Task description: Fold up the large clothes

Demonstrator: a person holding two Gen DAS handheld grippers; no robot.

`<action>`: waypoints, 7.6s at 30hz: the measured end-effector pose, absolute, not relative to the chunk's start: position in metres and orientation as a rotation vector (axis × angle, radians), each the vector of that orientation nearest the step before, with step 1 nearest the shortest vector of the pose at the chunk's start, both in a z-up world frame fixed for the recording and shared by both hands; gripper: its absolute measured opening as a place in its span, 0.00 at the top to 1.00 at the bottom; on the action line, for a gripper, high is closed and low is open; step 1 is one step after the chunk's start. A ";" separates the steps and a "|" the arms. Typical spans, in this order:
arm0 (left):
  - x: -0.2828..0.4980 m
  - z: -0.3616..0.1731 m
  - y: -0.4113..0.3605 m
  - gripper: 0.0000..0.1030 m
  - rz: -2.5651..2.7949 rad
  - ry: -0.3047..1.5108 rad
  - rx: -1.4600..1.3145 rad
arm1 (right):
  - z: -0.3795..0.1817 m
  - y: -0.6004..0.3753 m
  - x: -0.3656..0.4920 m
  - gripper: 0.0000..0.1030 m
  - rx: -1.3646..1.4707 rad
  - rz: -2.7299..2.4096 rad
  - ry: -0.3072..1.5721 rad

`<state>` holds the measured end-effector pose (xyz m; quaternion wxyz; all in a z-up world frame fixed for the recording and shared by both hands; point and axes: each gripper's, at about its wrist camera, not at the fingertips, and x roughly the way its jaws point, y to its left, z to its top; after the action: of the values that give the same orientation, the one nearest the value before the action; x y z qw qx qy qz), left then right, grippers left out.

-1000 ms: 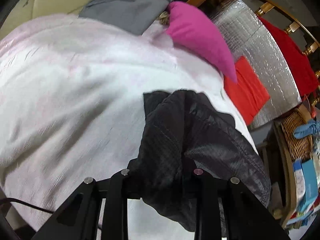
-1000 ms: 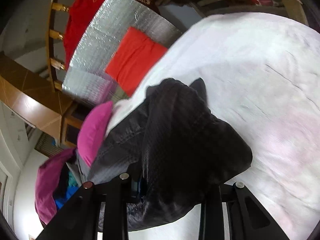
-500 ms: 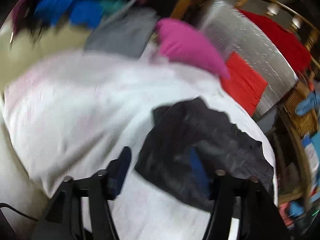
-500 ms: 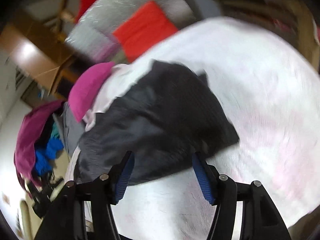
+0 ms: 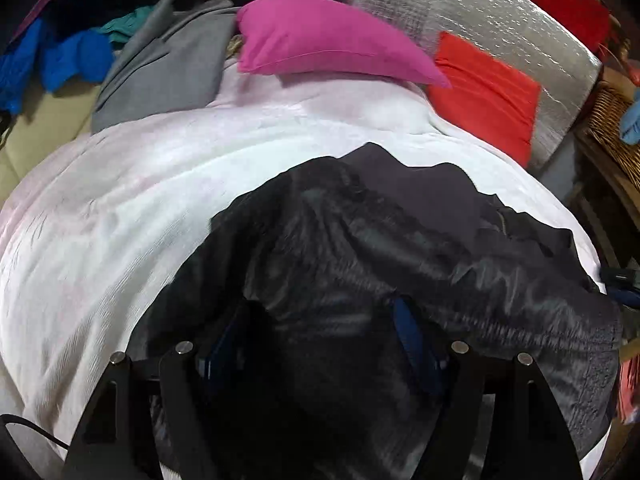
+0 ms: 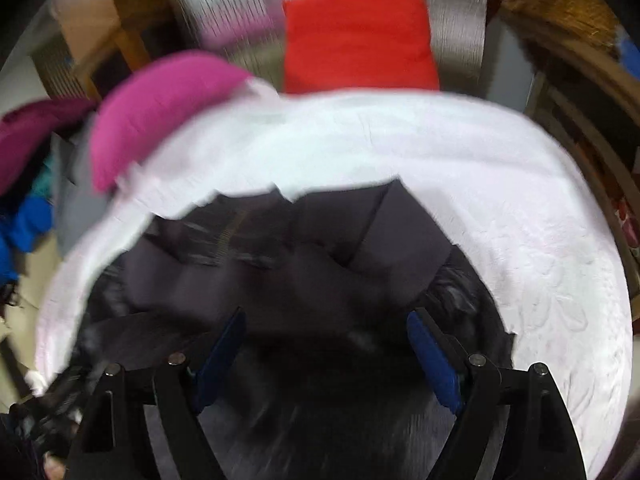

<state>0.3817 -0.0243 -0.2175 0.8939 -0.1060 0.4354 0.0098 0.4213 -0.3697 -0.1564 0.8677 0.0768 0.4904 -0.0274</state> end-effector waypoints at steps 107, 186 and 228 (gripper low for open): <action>0.351 -0.195 -0.034 0.33 -0.046 0.746 0.068 | -0.201 -0.385 0.291 0.61 0.494 -0.093 0.745; 0.308 -0.207 0.025 0.45 -0.048 0.869 -0.163 | -0.171 -0.450 0.221 0.42 0.699 -0.038 0.544; 0.281 -0.224 -0.001 0.44 0.015 0.855 0.017 | -0.258 -0.449 0.249 0.26 1.146 -0.054 0.753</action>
<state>0.2806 -0.0010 -0.2236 0.9100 0.0082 0.4144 0.0071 0.2492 -0.4494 -0.2583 0.7739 0.5289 0.3475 -0.0248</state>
